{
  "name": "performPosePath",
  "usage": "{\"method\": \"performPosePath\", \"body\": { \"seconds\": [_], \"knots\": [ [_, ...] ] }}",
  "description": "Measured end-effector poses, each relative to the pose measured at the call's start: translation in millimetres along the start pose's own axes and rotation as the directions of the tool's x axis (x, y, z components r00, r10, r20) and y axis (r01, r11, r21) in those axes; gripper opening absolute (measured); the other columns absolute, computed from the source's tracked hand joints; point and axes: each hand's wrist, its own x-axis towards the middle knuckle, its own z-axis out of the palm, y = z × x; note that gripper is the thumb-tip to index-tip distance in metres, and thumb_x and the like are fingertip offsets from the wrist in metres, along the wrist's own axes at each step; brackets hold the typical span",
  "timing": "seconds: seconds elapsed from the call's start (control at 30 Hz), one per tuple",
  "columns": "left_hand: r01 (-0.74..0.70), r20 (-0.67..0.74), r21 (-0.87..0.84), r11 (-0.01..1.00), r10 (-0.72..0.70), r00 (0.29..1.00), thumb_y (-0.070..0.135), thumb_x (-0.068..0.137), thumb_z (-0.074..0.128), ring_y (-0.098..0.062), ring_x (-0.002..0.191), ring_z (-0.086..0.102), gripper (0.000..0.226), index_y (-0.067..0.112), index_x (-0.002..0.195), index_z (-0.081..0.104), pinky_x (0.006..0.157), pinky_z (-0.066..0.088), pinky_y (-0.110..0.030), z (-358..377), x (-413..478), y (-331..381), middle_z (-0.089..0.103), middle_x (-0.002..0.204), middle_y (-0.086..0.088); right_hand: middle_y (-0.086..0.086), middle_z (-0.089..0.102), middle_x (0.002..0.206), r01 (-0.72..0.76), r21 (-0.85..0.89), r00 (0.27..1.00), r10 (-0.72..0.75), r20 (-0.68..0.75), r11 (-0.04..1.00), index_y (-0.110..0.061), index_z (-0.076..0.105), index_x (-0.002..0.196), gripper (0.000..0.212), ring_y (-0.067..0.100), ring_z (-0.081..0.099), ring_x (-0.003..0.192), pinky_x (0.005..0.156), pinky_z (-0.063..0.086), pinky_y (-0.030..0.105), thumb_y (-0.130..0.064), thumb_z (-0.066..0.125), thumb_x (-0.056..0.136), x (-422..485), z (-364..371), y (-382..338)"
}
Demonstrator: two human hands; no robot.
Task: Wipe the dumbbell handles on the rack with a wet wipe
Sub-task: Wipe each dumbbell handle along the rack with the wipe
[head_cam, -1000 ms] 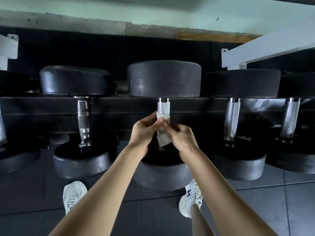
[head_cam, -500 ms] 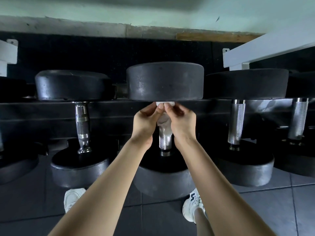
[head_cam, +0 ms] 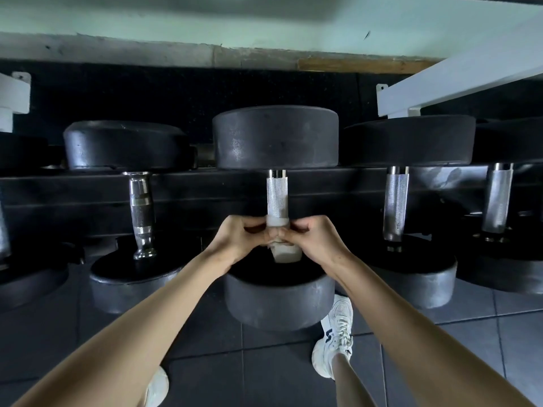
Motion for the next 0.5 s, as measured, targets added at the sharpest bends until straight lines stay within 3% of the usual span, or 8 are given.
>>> {"method": "performPosePath", "body": {
  "seconds": [0.1, 0.2, 0.37, 0.5],
  "knots": [
    [-0.051, -0.113, -0.214, 0.976, 0.028, 0.993, 0.013, 0.078, 0.073, 0.006, 0.076, 0.066, 0.03, 0.015, 0.107, 0.069, 0.068, 0.046, -0.004, 6, 4, 8, 0.071, 0.084, 0.01, -0.002, 0.073, 0.073, 0.026, 0.206, 0.993, -0.002, -0.114, 0.978, -0.018, 0.075, 0.075, 0.003, 0.005, 0.065, 0.069, 0.068, 0.052, 0.021, -0.016, 0.077, 0.076, 5, 4, -10],
    [-0.134, -0.23, -0.274, 0.952, 0.07, 0.971, 0.014, 0.082, 0.07, 0.01, 0.076, 0.065, 0.023, 0.021, 0.104, 0.069, 0.069, 0.046, -0.003, 10, 15, 23, 0.069, 0.081, 0.017, 0.003, 0.074, 0.081, 0.054, 0.408, 0.98, 0.03, -0.196, 0.911, -0.014, 0.075, 0.082, 0.005, 0.014, 0.071, 0.079, 0.077, 0.055, 0.025, -0.011, 0.075, 0.078, 15, 8, -27],
    [-0.229, -0.305, -0.284, 0.931, 0.139, 0.942, 0.015, 0.084, 0.068, 0.002, 0.088, 0.067, 0.021, 0.016, 0.104, 0.07, 0.077, 0.047, -0.007, 11, 27, 33, 0.072, 0.094, 0.009, 0.003, 0.072, 0.085, 0.136, 0.516, 0.965, 0.005, -0.263, 0.846, -0.004, 0.071, 0.094, 0.015, 0.008, 0.069, 0.076, 0.075, 0.053, 0.016, -0.001, 0.072, 0.079, 27, 9, -47],
    [-0.245, -0.249, -0.282, 0.928, 0.176, 0.952, 0.023, 0.086, 0.065, 0.004, 0.091, 0.066, 0.017, 0.028, 0.102, 0.068, 0.077, 0.047, -0.007, 11, 21, 33, 0.072, 0.092, 0.014, 0.001, 0.073, 0.088, 0.109, 0.476, 0.967, 0.018, -0.255, 0.872, -0.007, 0.069, 0.102, 0.022, 0.011, 0.07, 0.082, 0.08, 0.055, 0.022, -0.013, 0.072, 0.081, 28, 10, -42]
  ]
}}
